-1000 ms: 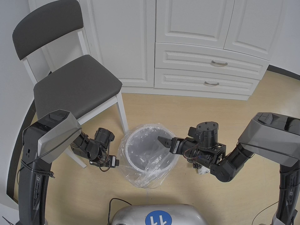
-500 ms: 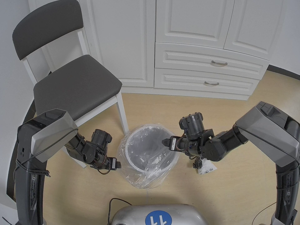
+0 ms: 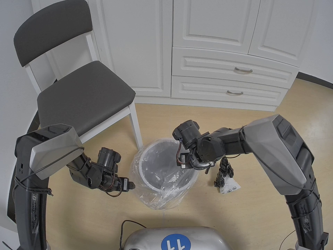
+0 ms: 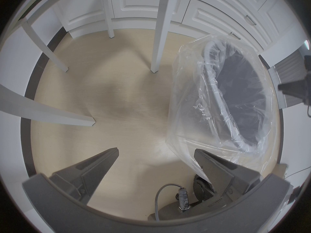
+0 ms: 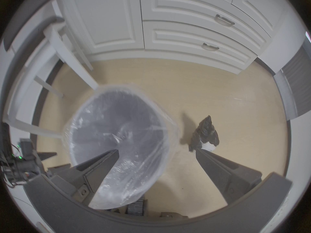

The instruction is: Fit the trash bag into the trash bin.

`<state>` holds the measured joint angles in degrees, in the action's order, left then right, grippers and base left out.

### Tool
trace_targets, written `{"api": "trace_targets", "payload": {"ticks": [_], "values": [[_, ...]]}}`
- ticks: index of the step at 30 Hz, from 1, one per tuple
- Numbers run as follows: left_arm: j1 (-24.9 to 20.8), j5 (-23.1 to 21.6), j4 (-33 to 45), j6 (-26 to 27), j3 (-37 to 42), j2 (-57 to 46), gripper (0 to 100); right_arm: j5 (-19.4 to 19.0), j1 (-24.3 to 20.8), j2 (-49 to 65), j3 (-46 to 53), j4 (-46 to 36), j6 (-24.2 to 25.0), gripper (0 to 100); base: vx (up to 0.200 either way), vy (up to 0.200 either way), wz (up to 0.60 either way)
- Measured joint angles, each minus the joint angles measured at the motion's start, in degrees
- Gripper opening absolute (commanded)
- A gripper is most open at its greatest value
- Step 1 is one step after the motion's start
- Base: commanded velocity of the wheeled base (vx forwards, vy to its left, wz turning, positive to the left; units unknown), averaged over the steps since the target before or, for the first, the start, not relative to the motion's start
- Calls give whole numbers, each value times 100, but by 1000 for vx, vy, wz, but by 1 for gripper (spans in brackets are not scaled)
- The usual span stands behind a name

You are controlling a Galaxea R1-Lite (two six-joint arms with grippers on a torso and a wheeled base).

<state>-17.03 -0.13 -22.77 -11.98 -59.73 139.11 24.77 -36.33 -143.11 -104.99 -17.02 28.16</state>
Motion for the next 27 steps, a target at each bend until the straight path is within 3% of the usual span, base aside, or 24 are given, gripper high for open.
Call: {"api": "trace_targets", "payload": {"ticks": [10, 20, 27], "values": [[66, -40, -49, -11, 95, -5, 100, 240, -55, -505, -118, -129, 35, 100, 0, 0, 0], [99, -38, -46, -13, 105, -10, 100, 196, 80, 7, 1229, -41, 33, 100, 0, 0, 0], [102, -40, -55, -11, 102, -10, 100, 156, 196, 444, 2235, 701, -20, 100, 0, 0, 0]]}}
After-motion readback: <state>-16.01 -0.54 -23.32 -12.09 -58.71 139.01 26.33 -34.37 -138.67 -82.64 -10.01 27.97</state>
